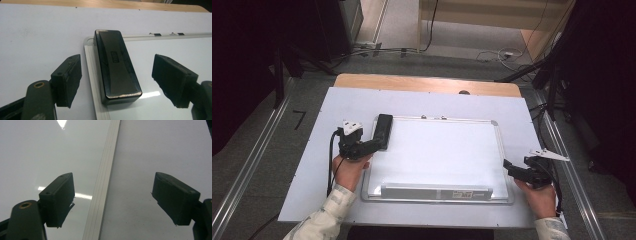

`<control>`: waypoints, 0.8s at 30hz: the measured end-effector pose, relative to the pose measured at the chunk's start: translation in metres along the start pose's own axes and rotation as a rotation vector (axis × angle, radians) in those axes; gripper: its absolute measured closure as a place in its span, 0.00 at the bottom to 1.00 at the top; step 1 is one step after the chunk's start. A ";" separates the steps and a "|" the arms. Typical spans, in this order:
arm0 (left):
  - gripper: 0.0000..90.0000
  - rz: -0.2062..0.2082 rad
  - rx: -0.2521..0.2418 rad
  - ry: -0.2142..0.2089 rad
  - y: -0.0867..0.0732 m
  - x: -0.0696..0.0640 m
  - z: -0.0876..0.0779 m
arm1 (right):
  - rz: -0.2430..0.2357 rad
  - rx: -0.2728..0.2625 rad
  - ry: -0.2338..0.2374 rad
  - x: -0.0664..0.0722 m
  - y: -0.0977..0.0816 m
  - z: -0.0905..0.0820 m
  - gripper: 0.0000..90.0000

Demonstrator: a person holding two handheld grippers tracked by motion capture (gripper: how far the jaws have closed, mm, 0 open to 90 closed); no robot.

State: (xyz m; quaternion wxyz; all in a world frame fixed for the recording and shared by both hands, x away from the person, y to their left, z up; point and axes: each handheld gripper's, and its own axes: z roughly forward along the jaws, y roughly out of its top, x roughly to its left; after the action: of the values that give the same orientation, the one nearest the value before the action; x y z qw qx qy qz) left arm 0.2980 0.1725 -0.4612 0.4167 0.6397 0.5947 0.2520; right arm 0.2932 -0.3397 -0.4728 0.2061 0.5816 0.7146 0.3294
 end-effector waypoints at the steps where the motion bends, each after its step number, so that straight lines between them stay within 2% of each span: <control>1: 0.26 0.002 0.006 0.001 -0.001 0.001 -0.001 | 0.000 -0.001 0.001 0.000 0.000 0.000 0.19; 9: 0.26 -0.006 0.017 0.009 -0.009 0.013 -0.011 | 0.006 -0.003 -0.003 -0.002 -0.001 -0.001 0.19; 24: 0.25 -0.037 -0.004 0.028 -0.018 0.035 -0.034 | 0.010 -0.007 -0.004 -0.004 -0.001 -0.004 0.19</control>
State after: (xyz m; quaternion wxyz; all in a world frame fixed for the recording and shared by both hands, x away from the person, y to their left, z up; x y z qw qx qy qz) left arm 0.2664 0.2135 -0.4643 0.4145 0.6240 0.6117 0.2542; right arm 0.2907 -0.3449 -0.4717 0.2081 0.5851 0.7102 0.3316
